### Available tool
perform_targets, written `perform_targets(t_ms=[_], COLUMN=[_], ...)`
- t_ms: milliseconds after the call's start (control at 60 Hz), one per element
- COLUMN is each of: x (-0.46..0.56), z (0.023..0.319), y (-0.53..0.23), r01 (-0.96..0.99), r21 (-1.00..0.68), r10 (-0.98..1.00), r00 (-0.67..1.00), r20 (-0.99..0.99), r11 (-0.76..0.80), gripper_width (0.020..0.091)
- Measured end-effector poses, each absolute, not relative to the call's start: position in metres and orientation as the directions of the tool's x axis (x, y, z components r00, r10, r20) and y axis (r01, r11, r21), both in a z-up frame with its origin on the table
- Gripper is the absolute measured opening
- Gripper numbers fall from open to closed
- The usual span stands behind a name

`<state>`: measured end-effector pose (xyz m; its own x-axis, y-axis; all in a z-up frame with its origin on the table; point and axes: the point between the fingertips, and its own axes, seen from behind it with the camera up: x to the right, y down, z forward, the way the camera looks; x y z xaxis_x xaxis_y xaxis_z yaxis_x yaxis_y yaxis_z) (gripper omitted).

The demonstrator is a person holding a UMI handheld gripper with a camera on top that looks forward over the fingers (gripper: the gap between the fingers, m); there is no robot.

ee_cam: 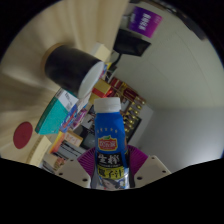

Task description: Pour water

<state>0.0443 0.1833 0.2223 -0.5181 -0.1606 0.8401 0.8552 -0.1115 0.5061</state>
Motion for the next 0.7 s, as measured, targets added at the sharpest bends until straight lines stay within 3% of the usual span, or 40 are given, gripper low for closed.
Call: perform_targets(t_ms=[283,400,483,550,633,700], x=[0.031,0.031,0.043,0.068,0.101,0.111], z=[0.218,0.225,0.244,0.249,0.234,0.23], y=[0.199,0.201,0.199,0.2,0.168,0.201], r01=[0.723,0.783,0.956,0.98,0.683,0.337], r21=[0.683,0.616,0.286,-0.196,-0.73,-0.942], r10=[-0.14,-0.165,-0.207,-0.236,-0.211,-0.074], r00=[-0.691,-0.622,-0.293,0.181,0.718,0.939], r20=[0.709,0.766,0.933,0.955,0.663,0.336], r11=[-0.108,-0.093,-0.066,-0.041,0.03,-0.001], gripper_width=[0.0439,0.0434,0.0436,0.0434,0.0434,0.0435])
